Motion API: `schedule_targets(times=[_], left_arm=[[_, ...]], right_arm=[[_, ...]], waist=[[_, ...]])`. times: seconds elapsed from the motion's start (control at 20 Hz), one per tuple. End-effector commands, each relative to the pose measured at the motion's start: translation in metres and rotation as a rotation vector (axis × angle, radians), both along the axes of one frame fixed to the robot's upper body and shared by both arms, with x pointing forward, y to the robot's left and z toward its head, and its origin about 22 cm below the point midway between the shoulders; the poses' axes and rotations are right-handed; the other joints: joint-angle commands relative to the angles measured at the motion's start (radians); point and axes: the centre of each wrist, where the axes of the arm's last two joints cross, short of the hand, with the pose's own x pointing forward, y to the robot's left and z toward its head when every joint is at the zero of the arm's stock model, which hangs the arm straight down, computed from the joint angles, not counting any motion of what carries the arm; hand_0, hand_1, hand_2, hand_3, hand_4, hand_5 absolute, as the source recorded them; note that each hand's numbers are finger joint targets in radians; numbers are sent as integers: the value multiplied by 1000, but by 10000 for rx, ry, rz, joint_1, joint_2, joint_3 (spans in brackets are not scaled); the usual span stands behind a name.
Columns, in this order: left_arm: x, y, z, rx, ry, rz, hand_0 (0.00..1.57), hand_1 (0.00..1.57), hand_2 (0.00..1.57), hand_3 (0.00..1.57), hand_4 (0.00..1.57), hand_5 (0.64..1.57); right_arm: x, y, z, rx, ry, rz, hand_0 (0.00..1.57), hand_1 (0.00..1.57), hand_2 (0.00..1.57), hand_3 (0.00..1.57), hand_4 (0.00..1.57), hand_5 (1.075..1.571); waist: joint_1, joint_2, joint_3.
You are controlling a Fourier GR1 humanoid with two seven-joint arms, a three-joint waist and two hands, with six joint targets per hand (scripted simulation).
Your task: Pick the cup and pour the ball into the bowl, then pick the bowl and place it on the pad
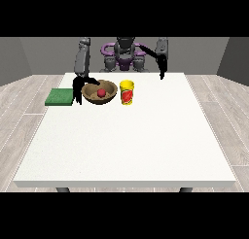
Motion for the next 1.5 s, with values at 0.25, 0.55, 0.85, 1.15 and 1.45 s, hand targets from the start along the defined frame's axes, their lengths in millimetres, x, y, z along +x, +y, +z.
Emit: schedule_targets(times=[0.25,0.55,0.85,1.15,1.45], left_arm=[[4,19,-7,-84,266,390,0,0,0,0,0,743],[-16,82,-56,-309,1124,1073,0,0,0,0,0,721],[-13,74,-70,-129,1356,1533,0,0,0,0,0,709],[-10,48,-46,-11,790,938,0,0,0,0,0,714],[-8,3,-29,191,-337,657,0,0,0,0,0,712]], right_arm=[[-1,3,-6,265,2353,-520,1571,1571,1571,823,856,1543],[17,-23,29,-314,2999,-451,1571,1571,1571,714,910,1546],[31,-29,60,-993,3104,-452,1571,1571,1571,909,885,1553],[-6,-138,74,-423,2801,-909,1571,1571,1571,827,890,1568],[-8,-171,94,75,1723,-1379,1571,1571,1571,858,872,1571]], waist=[[-320,-257,147],[-818,-1068,149],[-1170,-1166,158],[-855,-459,170],[-349,480,171]])
